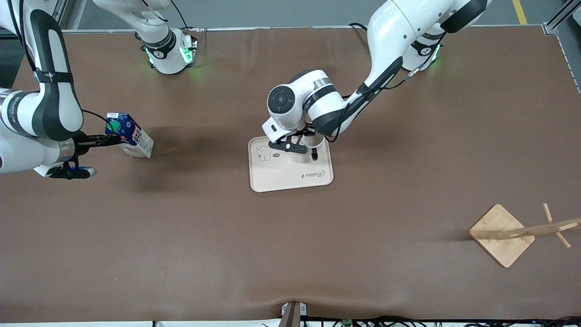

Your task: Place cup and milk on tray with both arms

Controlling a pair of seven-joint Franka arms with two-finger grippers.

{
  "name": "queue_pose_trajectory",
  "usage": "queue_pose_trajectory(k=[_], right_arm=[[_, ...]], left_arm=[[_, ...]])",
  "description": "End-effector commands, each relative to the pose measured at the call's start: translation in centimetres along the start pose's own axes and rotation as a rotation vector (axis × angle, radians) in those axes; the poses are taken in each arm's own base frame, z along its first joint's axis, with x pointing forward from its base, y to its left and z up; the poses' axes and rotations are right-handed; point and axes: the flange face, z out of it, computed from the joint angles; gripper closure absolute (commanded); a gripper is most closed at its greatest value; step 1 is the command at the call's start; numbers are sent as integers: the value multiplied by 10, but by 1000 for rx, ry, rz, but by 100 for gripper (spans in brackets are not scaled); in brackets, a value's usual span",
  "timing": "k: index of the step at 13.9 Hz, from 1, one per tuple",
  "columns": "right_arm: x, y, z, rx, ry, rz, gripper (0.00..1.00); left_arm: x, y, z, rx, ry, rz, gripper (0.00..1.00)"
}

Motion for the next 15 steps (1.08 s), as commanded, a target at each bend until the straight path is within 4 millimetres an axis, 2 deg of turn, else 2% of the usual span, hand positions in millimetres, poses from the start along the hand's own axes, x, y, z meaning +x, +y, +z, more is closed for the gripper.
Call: queue_pose_trajectory(k=[1,6,10,12,14,15], right_arm=[[-27,-3,4,-11,27,-21,0],[-32,-2,27,-9,45,-15,0],[-49,-3,19,-5,76,-8,0],[-58,-4,22,-3,87,-6,0],[-61,-2,29,-2,121,5,0],[-63,-1,28,-1,133,7,0]], left_arm=[[2,9,16,66,18,-25,100],[0,13,21,75,17,-23,100],[4,8,18,67,23,-31,100],[6,6,16,65,27,-36,100],[7,5,9,60,37,-40,44],[9,4,1,52,48,-45,0]])
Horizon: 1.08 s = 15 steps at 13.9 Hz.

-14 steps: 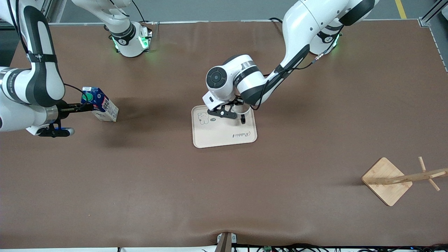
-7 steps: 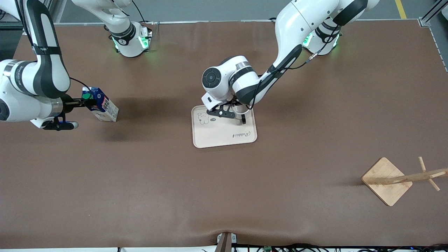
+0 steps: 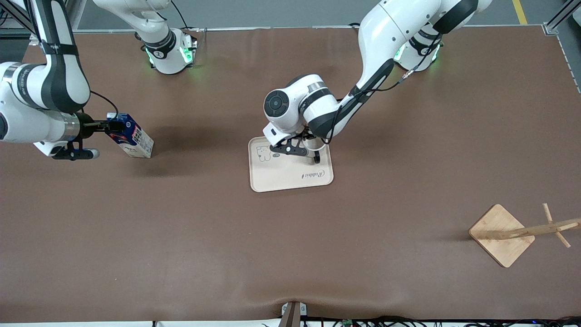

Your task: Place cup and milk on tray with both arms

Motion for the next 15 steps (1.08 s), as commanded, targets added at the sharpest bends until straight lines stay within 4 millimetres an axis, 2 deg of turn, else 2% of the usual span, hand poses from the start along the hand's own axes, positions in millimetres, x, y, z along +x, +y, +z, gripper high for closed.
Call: queue_pose_trajectory(k=[1,4,5,6,9,10,15], right_arm=[[-16,2,8,-10,30,13,0],[-18,2,11,-10,47,12,0],[-19,1,12,-10,47,12,0],[-20,1,15,-9,42,13,0],[-23,5,26,-6,55,22,0],[-23,5,30,-6,54,22,0],[-23,4,36,-4,51,20,0]], left_arm=[[4,-1,-20,-6,33,-25,0],[9,-5,-50,-32,71,-54,0],[10,-13,-67,-40,93,-62,0],[16,-29,-89,-55,120,-86,0],[27,-87,-149,-107,138,-181,0],[34,-112,-164,-132,138,-224,0],[51,-231,-223,-121,197,-324,0]])
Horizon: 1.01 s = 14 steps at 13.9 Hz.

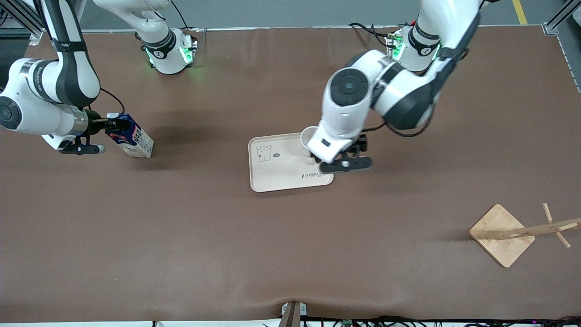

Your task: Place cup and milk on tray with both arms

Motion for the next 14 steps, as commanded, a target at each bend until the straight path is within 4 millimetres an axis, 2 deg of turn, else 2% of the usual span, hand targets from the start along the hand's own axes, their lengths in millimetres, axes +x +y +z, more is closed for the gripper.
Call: queue_pose_trajectory(k=[1,4,5,7,8,9,10,11,12,13,14], right_arm=[[-13,-1,1,-7,19,10,0],[-13,-3,4,-7,13,7,11],[-12,-3,5,-5,10,9,23],[-12,-3,4,-5,10,9,77],[-12,-3,3,-6,10,7,96],[-12,-3,1,-6,10,6,100],[-13,-5,-4,-4,4,4,100],[-12,-5,-20,-2,-11,4,100],[-11,-4,-40,0,-14,7,100],[-9,-4,-61,-2,-8,9,100],[-6,-3,-71,1,-10,12,100]], left_arm=[[20,-54,-39,0,42,-23,0],[39,-111,-79,5,93,-9,0],[39,-124,-89,19,94,9,0],[41,-157,-112,36,109,-12,0],[39,-167,-122,44,115,-20,0],[39,-174,-125,55,106,-8,0],[42,-189,-127,62,89,-1,0],[31,-196,-155,58,127,34,0],[26,-200,-166,67,147,69,0],[27,-215,-171,75,147,68,0],[21,-230,-181,93,147,89,0]])
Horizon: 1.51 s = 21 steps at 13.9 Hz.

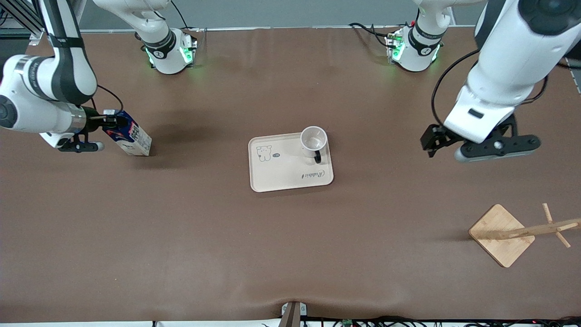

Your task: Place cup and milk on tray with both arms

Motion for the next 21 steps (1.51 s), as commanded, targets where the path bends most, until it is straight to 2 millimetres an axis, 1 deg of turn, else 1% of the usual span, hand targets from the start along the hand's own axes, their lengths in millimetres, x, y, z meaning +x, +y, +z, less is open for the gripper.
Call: queue_pose_trajectory(k=[1,2,3,4,6,7,8,9,10,11,12,14,16,17,18,20,21], right_arm=[[0,0,-42,-3,7,17,100],[2,0,-49,-2,-13,13,100],[7,-1,-56,-8,-38,8,100],[11,3,-60,-5,-72,9,100],[21,1,-74,-6,-112,10,100],[22,-2,-89,-11,-103,6,100],[26,-5,-97,-13,-108,4,100],[29,-10,-100,-19,-119,-4,100],[30,-23,-102,-28,-137,-17,100],[32,-42,-101,-39,-162,-41,100],[36,-58,-96,-52,-187,-59,100],[42,-82,-87,-71,-216,-22,100],[42,-139,-93,-115,-187,-17,100],[46,-153,-96,-128,-176,7,100],[47,-165,-96,-101,-179,2,100],[53,-186,-94,17,-198,-18,100],[56,-192,-93,59,-205,1,100]], left_arm=[[-17,-40,-27,18,-13,53,0],[-17,-62,-30,10,-25,54,0],[-20,-81,-26,-8,-43,63,0],[-25,-99,-28,-34,-51,55,0],[-36,-112,-32,-39,-55,34,0],[-39,-113,-32,-38,-58,32,0],[-39,-120,-30,-34,-71,21,0],[-39,-122,-30,-34,-75,14,0],[-38,-123,-29,-37,-80,16,0],[-38,-123,-28,-38,-82,16,0],[-38,-123,-27,-37,-83,16,0],[-40,-123,-28,-37,-91,16,0],[-41,-124,-30,-35,-99,16,0],[-42,-124,-28,-34,-106,16,0],[-44,-125,-28,-30,-115,15,0],[-44,-125,-30,-30,-114,14,0],[-44,-125,-30,-30,-114,14,0]])
